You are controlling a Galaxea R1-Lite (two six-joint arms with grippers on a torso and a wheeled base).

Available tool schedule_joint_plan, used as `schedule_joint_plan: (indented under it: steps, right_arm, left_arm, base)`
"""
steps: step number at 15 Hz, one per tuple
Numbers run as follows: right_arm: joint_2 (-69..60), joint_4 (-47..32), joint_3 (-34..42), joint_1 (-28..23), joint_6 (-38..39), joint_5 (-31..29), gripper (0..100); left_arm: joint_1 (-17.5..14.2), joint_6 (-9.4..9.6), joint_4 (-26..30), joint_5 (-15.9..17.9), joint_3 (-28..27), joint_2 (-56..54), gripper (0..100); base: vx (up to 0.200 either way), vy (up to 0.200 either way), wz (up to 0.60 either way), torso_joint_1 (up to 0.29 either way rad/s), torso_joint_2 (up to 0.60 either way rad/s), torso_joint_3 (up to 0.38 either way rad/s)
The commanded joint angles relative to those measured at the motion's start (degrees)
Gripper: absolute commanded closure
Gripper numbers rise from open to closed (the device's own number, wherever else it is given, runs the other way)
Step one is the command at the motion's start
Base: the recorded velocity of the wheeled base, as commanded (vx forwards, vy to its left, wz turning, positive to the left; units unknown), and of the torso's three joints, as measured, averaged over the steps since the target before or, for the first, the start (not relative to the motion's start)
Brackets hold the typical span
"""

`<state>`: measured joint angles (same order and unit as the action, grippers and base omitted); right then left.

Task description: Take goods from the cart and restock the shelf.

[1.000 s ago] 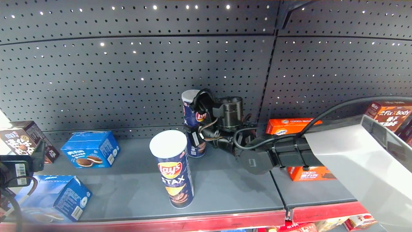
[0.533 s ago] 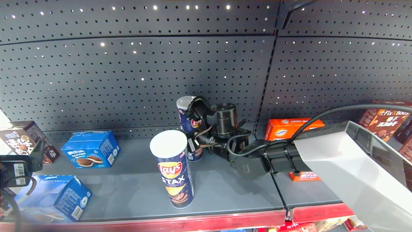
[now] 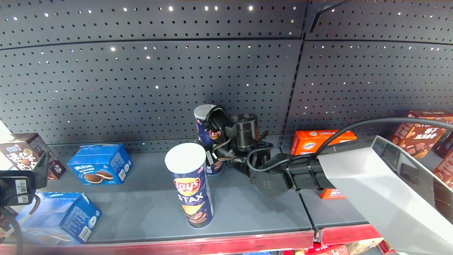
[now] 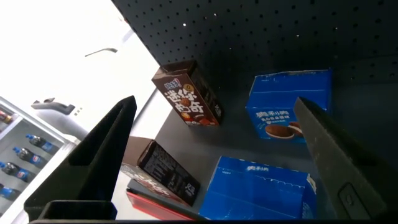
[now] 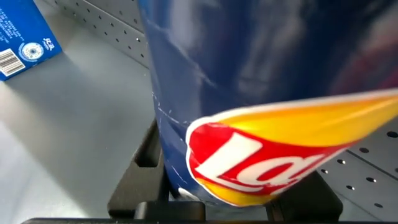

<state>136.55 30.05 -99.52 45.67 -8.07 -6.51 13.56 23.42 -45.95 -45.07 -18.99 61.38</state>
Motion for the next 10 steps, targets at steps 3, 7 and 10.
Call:
schedule_joint_plan:
  steps: [3, 7, 10]
  right_arm:
    - [1.1, -0.3, -1.3, 0.0, -0.5, -0.1, 0]
    - [1.5, -0.4, -3.3, 0.1, -0.6, -2.7, 0]
    - [0.9, -0.1, -2.7, 0.1, -0.5, -4.4, 0]
  left_arm:
    - [0.0, -0.04, 0.0, -0.1, 0.0, 0.0, 0]
    - [-0.1, -0.04, 0.0, -0.1, 0.0, 0.1, 0]
    - [-0.8, -0.04, 0.0, -0.1, 0.0, 0.1, 0]
  base:
    - [0.000, 0.000, 0.00, 0.000, 0.00, 0.000]
    - [0.000, 0.000, 0.00, 0.000, 0.00, 0.000]
    - [0.000, 0.000, 0.00, 0.000, 0.00, 0.000]
